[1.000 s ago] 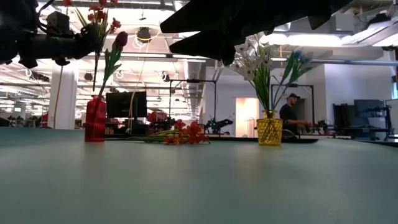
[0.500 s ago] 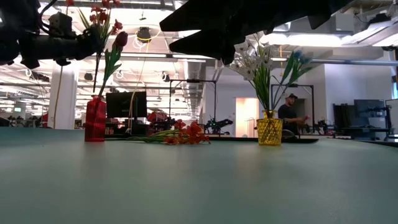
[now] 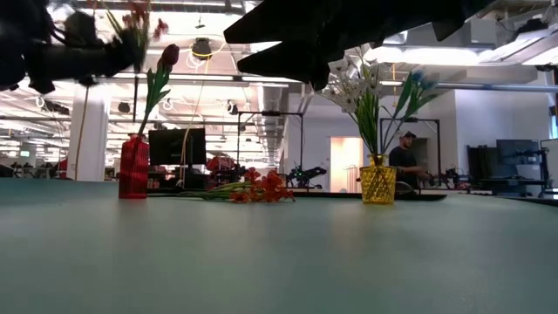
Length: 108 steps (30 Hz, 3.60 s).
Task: Sort flowers into vase by color
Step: Put the bottom red flowers into the red vase
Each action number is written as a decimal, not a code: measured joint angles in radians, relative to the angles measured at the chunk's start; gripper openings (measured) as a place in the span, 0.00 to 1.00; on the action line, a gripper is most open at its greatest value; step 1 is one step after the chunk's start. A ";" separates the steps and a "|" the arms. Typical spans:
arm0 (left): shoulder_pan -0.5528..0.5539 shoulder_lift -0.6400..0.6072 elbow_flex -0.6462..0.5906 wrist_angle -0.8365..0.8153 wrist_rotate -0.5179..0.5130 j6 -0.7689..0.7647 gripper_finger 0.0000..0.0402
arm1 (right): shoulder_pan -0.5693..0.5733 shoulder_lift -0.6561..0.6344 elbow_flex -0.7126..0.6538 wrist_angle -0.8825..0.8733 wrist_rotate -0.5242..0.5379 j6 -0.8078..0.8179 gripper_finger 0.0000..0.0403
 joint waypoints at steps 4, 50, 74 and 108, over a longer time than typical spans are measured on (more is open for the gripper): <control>-0.011 -0.092 0.034 -0.023 0.051 -0.002 0.00 | -0.007 0.000 0.000 0.004 0.000 -0.010 0.68; -0.930 0.353 0.280 0.038 0.327 -0.156 0.00 | -0.192 0.146 0.369 0.186 -0.133 -0.267 0.68; -0.967 0.408 0.311 -0.025 0.348 -0.111 0.00 | -0.152 0.161 0.370 0.049 -0.065 -0.288 0.09; -0.854 0.145 0.312 -0.588 0.558 -0.015 0.56 | -0.127 0.161 0.370 -0.039 -0.003 -0.209 0.10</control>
